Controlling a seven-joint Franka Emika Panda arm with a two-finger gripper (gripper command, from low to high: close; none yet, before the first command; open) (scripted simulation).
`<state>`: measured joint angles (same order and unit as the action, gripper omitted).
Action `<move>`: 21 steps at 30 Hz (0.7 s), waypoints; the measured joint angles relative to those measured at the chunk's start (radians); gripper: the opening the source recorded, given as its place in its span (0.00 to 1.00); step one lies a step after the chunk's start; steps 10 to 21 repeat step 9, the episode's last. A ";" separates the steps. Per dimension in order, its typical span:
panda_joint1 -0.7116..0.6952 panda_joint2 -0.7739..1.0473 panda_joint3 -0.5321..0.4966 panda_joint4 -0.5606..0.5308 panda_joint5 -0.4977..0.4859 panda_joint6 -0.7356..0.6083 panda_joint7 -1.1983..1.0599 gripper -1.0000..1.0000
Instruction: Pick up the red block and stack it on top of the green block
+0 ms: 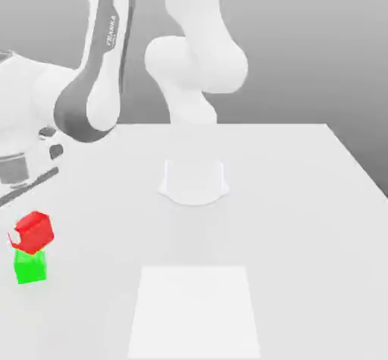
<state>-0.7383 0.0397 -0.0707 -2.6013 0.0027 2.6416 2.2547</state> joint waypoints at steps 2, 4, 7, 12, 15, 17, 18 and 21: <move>0.004 0.043 0.003 -0.001 0.006 0.047 0.010 0.00; 0.001 0.102 0.008 0.000 0.015 0.105 0.008 0.00; -0.003 0.159 0.016 0.002 0.028 0.159 -0.001 1.00; -0.003 0.159 0.016 0.002 0.028 0.159 -0.001 1.00; -0.003 0.159 0.016 0.002 0.028 0.159 -0.001 1.00; -0.003 0.159 0.016 0.002 0.028 0.159 -0.001 1.00; -0.003 0.159 0.016 0.002 0.028 0.159 -0.001 1.00; -0.003 0.159 0.016 0.002 0.028 0.159 -0.001 1.00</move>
